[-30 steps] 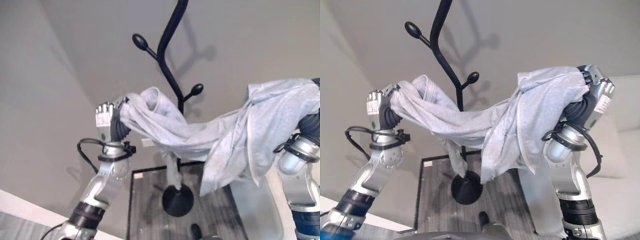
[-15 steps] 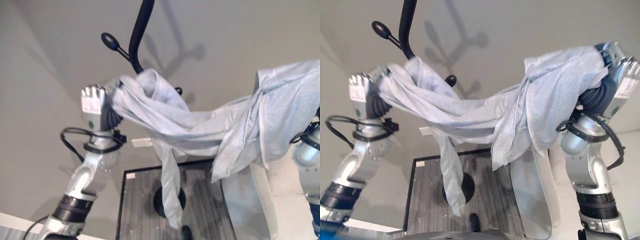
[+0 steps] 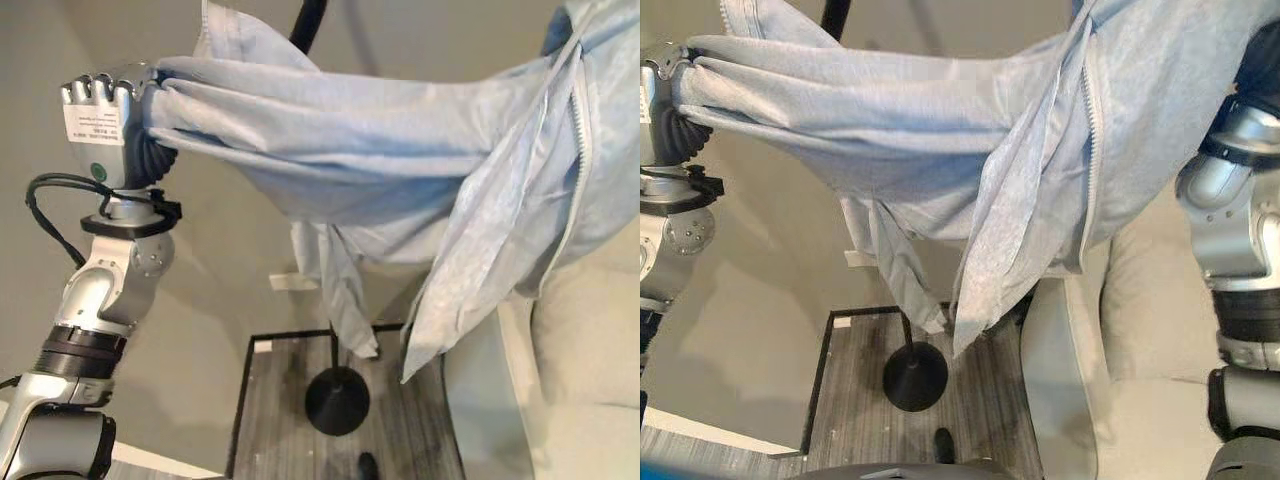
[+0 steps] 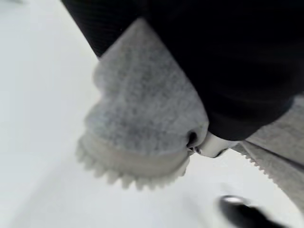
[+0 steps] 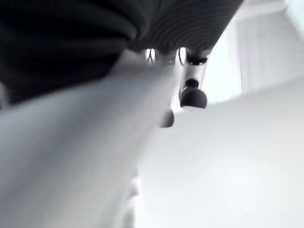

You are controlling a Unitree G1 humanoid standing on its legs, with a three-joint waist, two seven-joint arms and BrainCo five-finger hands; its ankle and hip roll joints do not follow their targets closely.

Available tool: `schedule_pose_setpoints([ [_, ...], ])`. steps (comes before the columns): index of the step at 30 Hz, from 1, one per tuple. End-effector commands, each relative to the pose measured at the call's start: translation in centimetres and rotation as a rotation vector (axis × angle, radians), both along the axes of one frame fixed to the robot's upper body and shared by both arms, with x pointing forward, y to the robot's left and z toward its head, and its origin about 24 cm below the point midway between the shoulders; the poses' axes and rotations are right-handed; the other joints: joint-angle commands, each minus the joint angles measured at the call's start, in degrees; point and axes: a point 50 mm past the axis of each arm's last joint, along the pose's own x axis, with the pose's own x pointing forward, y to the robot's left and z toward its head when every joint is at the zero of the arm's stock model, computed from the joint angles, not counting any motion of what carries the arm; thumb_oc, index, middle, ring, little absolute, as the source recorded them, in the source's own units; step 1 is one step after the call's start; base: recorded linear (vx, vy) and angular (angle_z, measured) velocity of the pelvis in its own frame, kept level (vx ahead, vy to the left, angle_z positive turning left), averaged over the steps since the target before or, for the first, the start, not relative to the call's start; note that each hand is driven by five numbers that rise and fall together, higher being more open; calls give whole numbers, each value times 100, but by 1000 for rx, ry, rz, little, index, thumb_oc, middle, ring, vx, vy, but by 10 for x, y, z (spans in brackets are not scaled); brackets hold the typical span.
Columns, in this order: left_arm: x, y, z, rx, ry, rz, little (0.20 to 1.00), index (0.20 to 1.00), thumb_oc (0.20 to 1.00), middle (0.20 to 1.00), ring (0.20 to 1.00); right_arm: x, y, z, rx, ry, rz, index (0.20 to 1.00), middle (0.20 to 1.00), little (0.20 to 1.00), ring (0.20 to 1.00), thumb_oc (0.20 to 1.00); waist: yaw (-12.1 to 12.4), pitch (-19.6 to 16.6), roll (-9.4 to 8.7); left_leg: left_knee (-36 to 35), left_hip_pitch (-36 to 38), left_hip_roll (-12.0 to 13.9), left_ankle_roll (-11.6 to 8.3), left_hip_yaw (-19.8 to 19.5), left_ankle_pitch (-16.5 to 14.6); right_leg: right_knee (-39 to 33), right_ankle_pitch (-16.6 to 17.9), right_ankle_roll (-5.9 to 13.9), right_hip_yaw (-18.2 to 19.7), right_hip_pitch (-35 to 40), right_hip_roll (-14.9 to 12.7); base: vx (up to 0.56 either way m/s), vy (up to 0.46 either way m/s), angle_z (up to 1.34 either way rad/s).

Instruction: Hang the clothes on the sofa on the clothes rack.

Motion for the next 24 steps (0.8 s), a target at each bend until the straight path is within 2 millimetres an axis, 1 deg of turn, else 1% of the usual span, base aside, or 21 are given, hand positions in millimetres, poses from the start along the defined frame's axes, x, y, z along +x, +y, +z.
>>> schedule_pose_setpoints([
  [1, 2, 19, 20, -50, -2, 66, 200, 200, 200, 200, 200, 8, -11, 9, 45, 41, -1, 200, 200, 200, 200, 200, 77, -509, -217, 54, 79, 200, -224, 199, -109, 109, -797, 660, 275, 685, -596, 23, -24, 30],
  [3, 10, 27, 14, -77, 56, 103, 200, 200, 200, 200, 200, 16, -13, 13, 54, 75, -7, 200, 200, 200, 200, 200, 87, -487, -226, 54, 52, 227, -254, 169, -76, 126, -810, 657, 201, 672, -610, 20, -33, 21],
  [4, 21, 33, 4, -115, 141, 136, 200, 200, 200, 200, 200, 28, -13, 20, 72, 107, -23, 200, 200, 200, 200, 200, 121, -463, -250, 54, 2, 258, -296, 131, -35, 139, -841, 637, 128, 662, -624, 27, -45, 22],
  [5, 24, 34, 0, -129, 167, 139, 200, 200, 200, 200, 200, 32, -14, 23, 84, 116, -28, 200, 200, 200, 200, 200, 116, -459, -245, 54, -14, 268, -307, 107, -23, 149, -855, 632, 93, 653, -627, 27, -39, 24],
  [6, 25, 34, 0, -131, 165, 139, 200, 200, 200, 200, 200, 32, -14, 24, 83, 114, -27, 200, 200, 200, 200, 200, 106, -450, -234, 54, -13, 272, -309, 97, -27, 151, -860, 630, 82, 656, -624, 55, -22, 24],
  [7, 29, 35, -7, -156, 197, 141, 200, 200, 200, 200, 200, 38, -14, 22, 102, 139, -30, 200, 200, 200, 200, 200, 132, -458, -244, 54, 3, 296, -315, 86, -68, 141, -908, 624, 48, 683, -619, 21, -38, 33],
  [8, 38, 31, -12, -192, 235, 127, 200, 200, 200, 200, 200, 49, -17, 24, 139, 177, -41, 200, 200, 200, 200, 200, 143, -425, -268, 54, -55, 299, -347, 42, 20, 173, -893, 618, -11, 638, -633, 65, -53, 33],
  [9, 42, 29, -15, -199, 254, 124, 200, 200, 200, 200, 200, 54, -19, 24, 153, 197, -51, 200, 200, 200, 200, 200, 163, -426, -274, 54, -52, 327, -362, 27, -12, 162, -949, 609, -49, 660, -626, 24, -44, 30],
  [11, 46, 27, -15, -206, 261, 117, 200, 200, 200, 200, 200, 58, -20, 29, 164, 206, -57, 200, 200, 200, 200, 200, 159, -391, -262, 54, -69, 342, -377, -5, 3, 174, -970, 606, -106, 654, -628, 41, -41, 26],
  [12, 54, 21, -19, -230, 292, 103, 200, 200, 200, 200, 200, 64, -26, 33, 204, 231, -78, 200, 200, 200, 200, 200, 181, -354, -280, 54, -120, 367, -419, -58, 59, 225, -1012, 600, -200, 618, -632, 23, -52, 29],
  [13, 54, 20, -18, -232, 291, 102, 200, 200, 200, 200, 200, 64, -26, 34, 203, 229, -78, 200, 200, 200, 200, 200, 172, -348, -272, 54, -128, 367, -422, -70, 62, 234, -1018, 599, -212, 611, -633, 28, -58, 30],
  [16, 65, 10, -21, -268, 323, 63, 200, 200, 200, 200, 200, 67, -42, 41, 269, 251, -135, 200, 200, 200, 200, 200, 188, -307, -280, 54, -212, 402, -487, -174, 177, 301, -1079, 570, -344, 555, -633, 35, -70, 27],
  [17, 72, 4, -24, -313, 348, 44, 200, 200, 200, 200, 200, 69, -51, 42, 314, 269, -165, 200, 200, 200, 200, 200, 181, -274, -259, 54, -275, 420, -534, -258, 309, 327, -1102, 558, -419, 523, -628, 46, -98, 36],
  [18, 77, -1, -26, -332, 363, 34, 200, 200, 200, 200, 200, 71, -55, 40, 348, 280, -175, 200, 200, 200, 200, 200, 185, -248, -252, 54, -320, 430, -564, -299, 383, 338, -1108, 553, -464, 504, -625, 33, -83, 42],
  [19, 77, -1, -25, -332, 362, 32, 200, 200, 200, 200, 200, 71, -55, 41, 348, 279, -175, 200, 200, 200, 200, 200, 180, -244, -250, 54, -329, 429, -566, -309, 388, 341, -1110, 552, -474, 497, -627, 17, -57, 28],
  [20, 81, -6, -27, -343, 377, 18, 200, 200, 200, 200, 200, 72, -59, 38, 363, 298, -190, 200, 200, 200, 200, 200, 175, -235, -243, 54, -361, 435, -582, -336, 422, 341, -1118, 547, -498, 484, -626, 17, -64, 26],
  [21, 87, -16, -32, -376, 409, -11, 200, 200, 200, 200, 200, 78, -64, 26, 399, 348, -216, 200, 200, 200, 200, 200, 165, -197, -220, 54, -414, 442, -606, -364, 495, 338, -1126, 539, -525, 463, -629, 25, -80, 16],
  [22, 90, -20, -36, -399, 424, -19, 200, 200, 200, 200, 200, 81, -64, 19, 413, 368, -217, 200, 200, 200, 200, 200, 151, -179, -206, 54, -436, 450, -619, -372, 527, 336, -1126, 537, -540, 461, -631, 18, -60, 15],
  [23, 90, -20, -36, -399, 424, -20, 200, 200, 200, 200, 200, 81, -64, 19, 414, 368, -217, 200, 200, 200, 200, 200, 150, -180, -207, 54, -439, 450, -619, -377, 528, 335, -1126, 537, -545, 460, -631, 18, -46, 14],
  [24, 93, -26, -43, -421, 456, -26, 200, 200, 200, 200, 200, 85, -64, 7, 434, 404, -221, 200, 200, 200, 200, 200, 133, -148, -176, 54, -454, 457, -629, -377, 578, 347, -1130, 536, -562, 455, -630, 9, -37, 12],
])
